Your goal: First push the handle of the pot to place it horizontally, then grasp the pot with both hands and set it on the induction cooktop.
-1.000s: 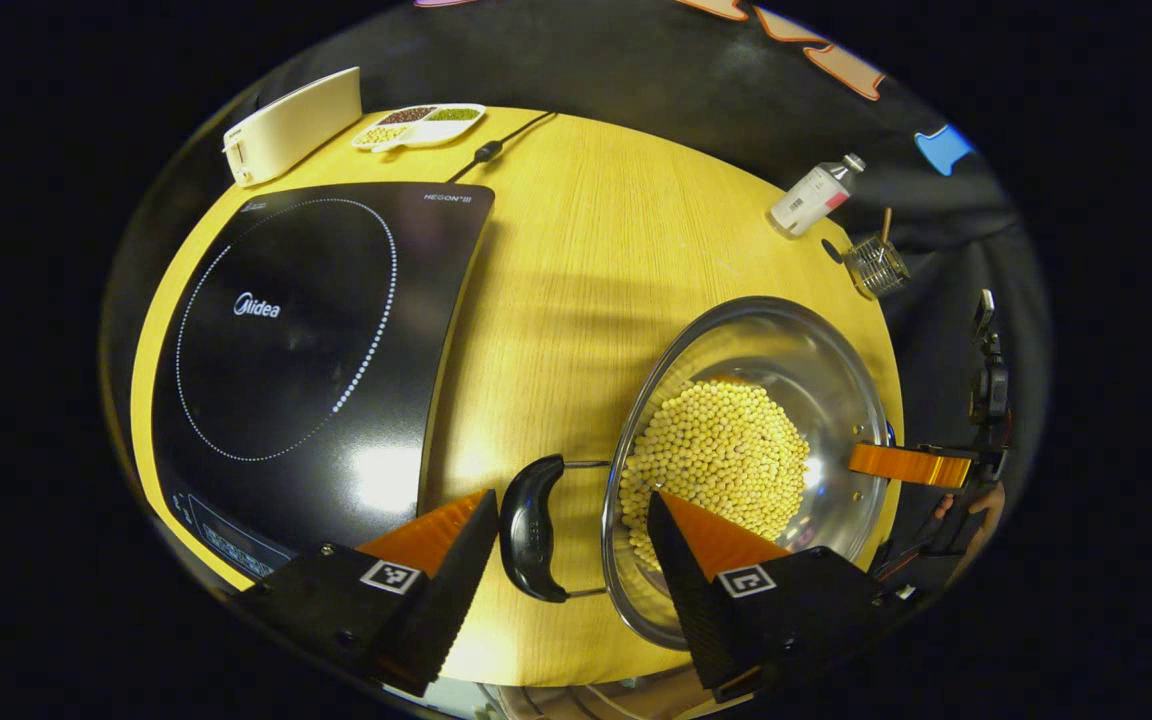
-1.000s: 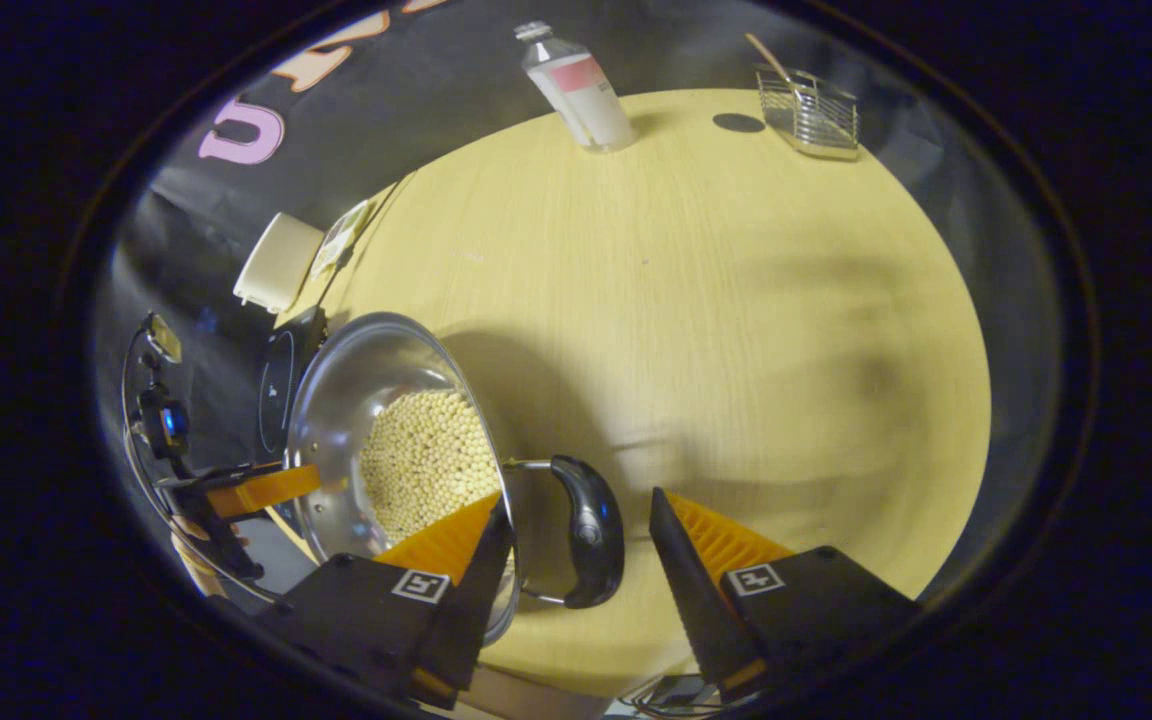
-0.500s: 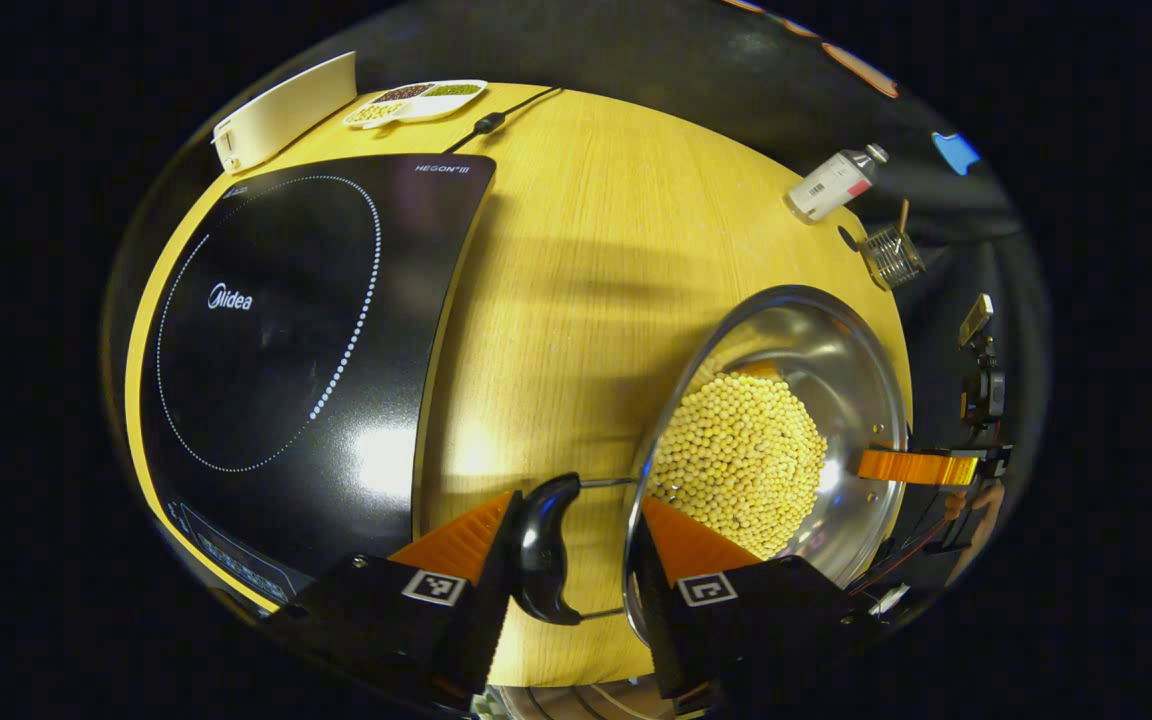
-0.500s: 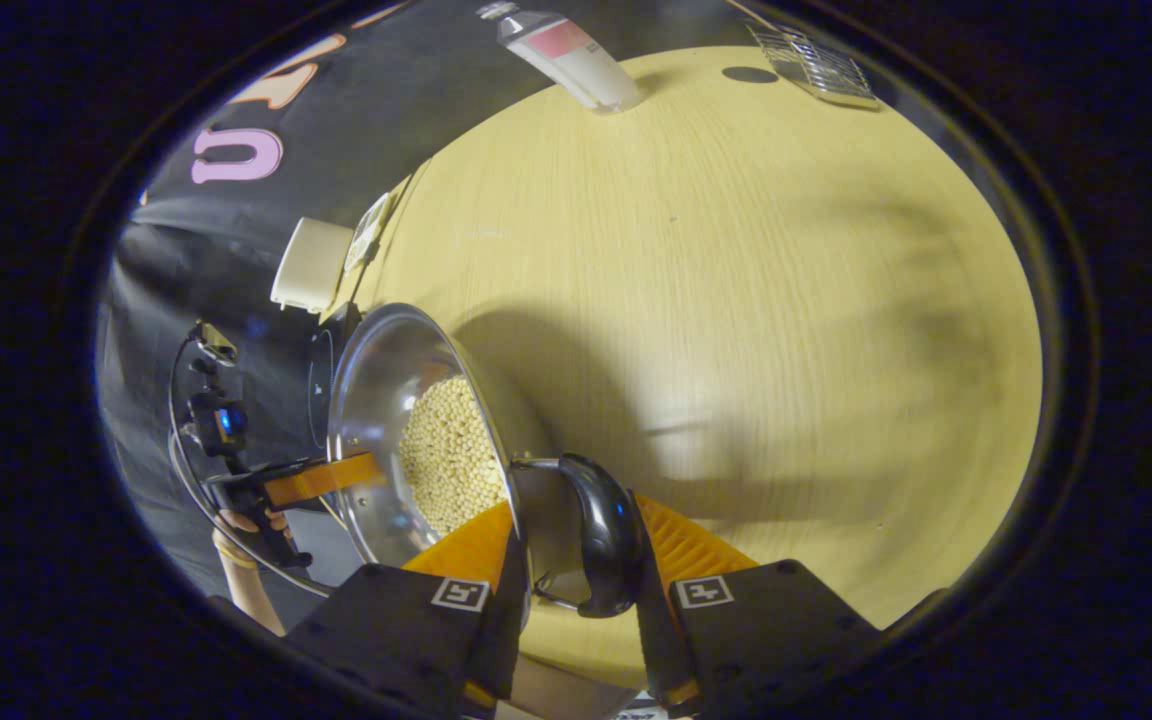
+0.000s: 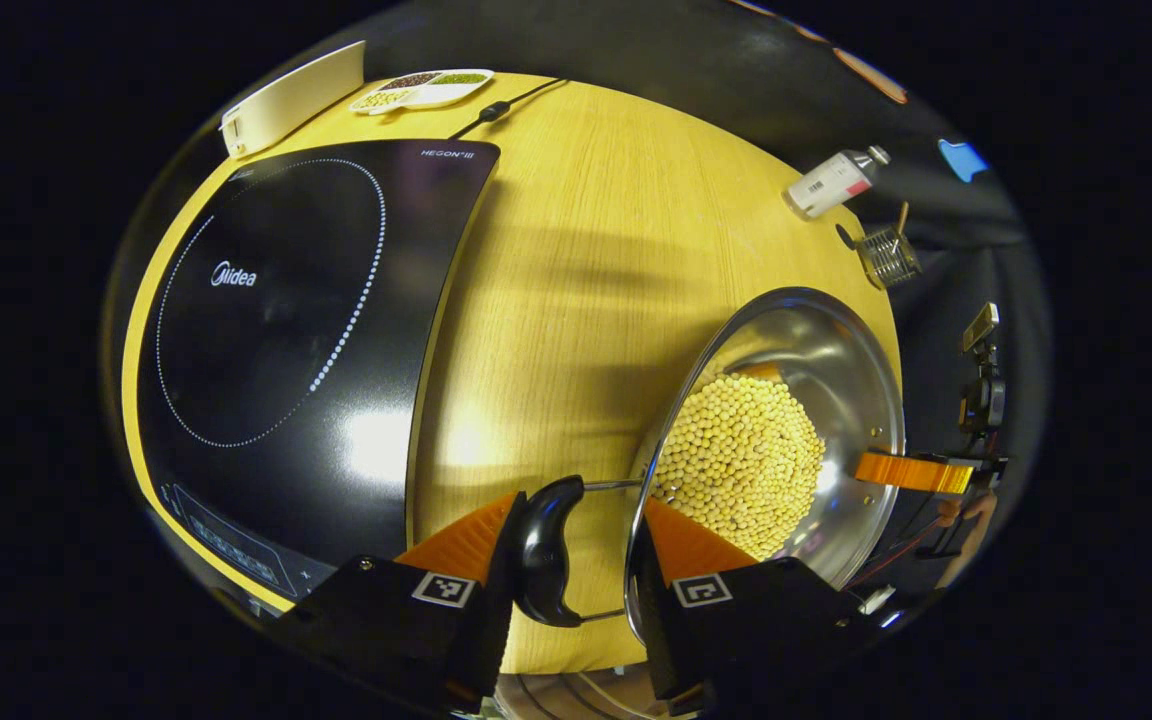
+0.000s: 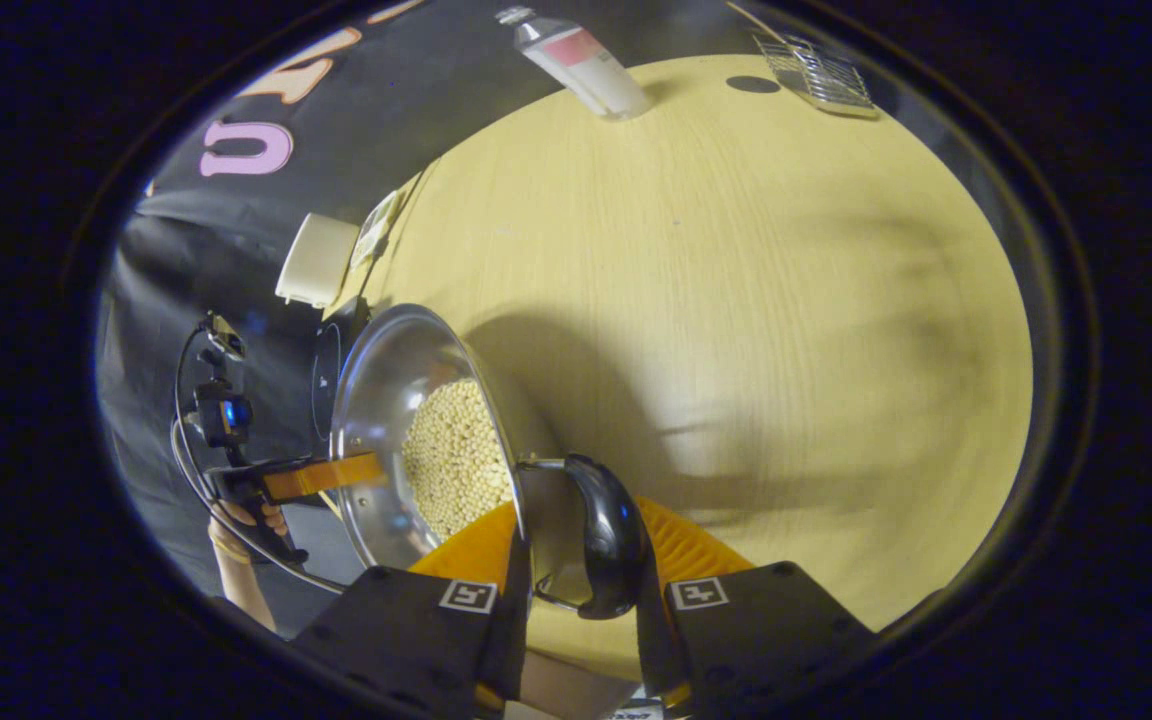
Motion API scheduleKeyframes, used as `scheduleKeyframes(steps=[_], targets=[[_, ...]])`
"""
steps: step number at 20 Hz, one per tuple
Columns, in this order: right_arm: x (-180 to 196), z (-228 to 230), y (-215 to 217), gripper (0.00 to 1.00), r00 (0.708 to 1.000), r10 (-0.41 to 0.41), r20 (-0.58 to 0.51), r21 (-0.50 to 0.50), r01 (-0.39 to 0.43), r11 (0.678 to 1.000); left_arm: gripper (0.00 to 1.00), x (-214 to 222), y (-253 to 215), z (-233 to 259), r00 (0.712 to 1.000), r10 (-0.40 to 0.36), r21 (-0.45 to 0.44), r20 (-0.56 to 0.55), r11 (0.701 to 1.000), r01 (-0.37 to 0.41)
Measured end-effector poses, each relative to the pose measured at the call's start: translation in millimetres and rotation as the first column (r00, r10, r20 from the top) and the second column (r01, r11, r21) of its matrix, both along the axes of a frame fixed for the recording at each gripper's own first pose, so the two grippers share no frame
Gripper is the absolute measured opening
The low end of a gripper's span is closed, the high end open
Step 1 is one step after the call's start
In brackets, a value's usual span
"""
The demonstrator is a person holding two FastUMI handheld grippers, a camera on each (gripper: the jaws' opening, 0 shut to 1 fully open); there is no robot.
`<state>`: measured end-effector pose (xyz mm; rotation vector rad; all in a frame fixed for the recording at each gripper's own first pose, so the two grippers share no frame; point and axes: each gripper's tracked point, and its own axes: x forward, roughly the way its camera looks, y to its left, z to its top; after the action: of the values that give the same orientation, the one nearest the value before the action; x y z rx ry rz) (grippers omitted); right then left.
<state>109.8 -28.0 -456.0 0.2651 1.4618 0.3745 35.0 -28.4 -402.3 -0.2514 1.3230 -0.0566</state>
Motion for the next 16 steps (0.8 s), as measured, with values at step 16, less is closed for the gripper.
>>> scheduleKeyframes(steps=[16], targets=[[-7.8,-4.2,4.4,0.48,1.0,-0.005,-0.023,0.019,0.006,1.0,0.57,11.0,2.2,4.2,0.999,-0.043,-0.002,-0.013,0.999,0.043]])
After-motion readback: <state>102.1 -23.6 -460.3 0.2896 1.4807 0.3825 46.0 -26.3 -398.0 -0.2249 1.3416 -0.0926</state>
